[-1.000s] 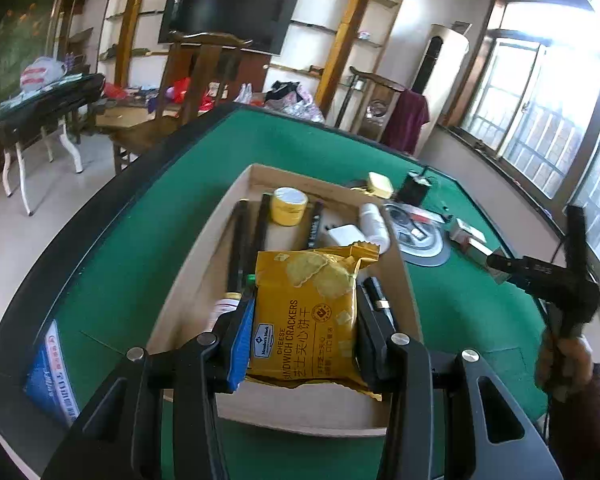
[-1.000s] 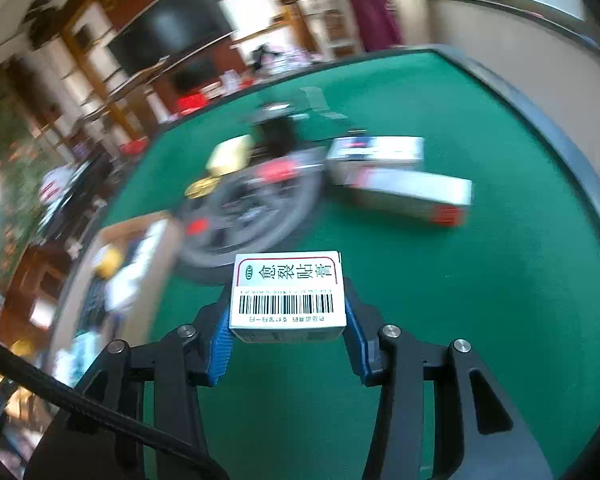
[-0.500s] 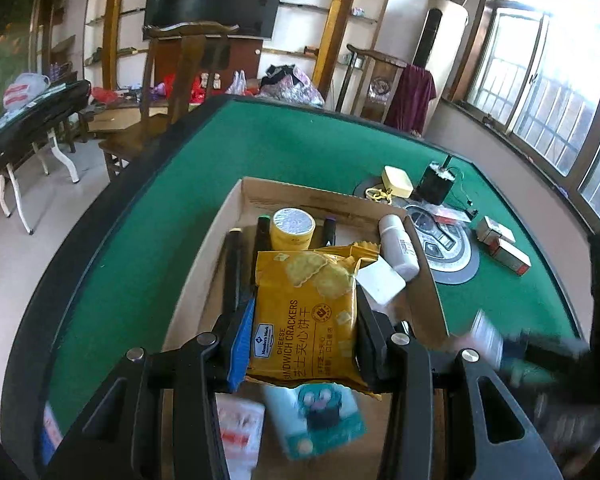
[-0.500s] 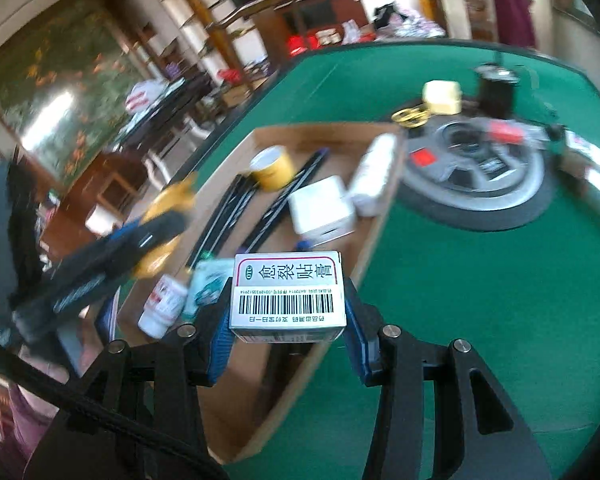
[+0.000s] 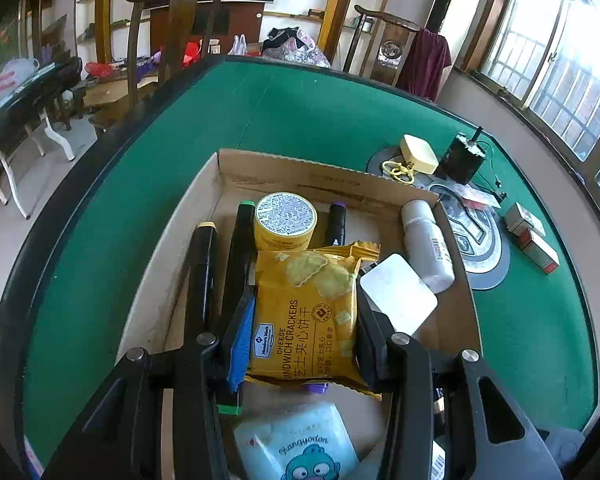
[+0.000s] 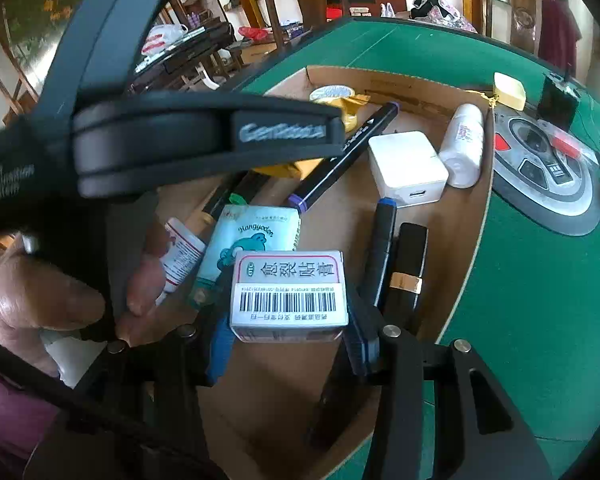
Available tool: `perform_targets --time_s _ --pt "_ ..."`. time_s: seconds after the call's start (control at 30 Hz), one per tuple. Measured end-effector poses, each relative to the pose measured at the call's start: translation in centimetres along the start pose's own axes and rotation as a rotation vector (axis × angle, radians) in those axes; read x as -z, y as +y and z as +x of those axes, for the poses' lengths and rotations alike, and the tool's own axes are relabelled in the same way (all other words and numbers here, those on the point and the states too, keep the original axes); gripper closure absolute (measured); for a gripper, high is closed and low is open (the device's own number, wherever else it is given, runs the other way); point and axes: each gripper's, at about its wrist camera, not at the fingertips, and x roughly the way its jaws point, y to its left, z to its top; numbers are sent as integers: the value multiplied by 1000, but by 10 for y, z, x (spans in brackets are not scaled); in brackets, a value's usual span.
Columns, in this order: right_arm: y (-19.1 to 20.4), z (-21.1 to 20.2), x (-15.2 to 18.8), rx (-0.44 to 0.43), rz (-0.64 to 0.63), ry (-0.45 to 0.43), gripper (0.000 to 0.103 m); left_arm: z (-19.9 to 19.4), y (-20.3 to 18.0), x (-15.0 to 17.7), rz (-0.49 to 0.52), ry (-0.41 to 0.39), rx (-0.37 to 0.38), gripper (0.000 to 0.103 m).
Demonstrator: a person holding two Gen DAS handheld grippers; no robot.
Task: Organize objects
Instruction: 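Carry the cracker packet and medicine box into the tray and open both tools, then raise both open tools out of the tray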
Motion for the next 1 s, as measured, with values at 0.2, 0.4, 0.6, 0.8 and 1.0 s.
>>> perform_targets --time_s 0.2,0.4,0.6,0.8,1.0 --pt "5 5 3 40 -38 6 57 8 9 -1 -42 54 21 65" --pt "7 10 5 63 -42 9 57 10 11 -1 -59 69 18 63" --pt "11 2 7 95 -84 11 55 2 12 -1 -71 45 19 54" --pt "18 -3 14 87 -123 33 53 -23 9 -4 -66 -20 26 49" --pt "18 -10 27 51 -132 56 53 -47 2 2 -44 -75 0 45"
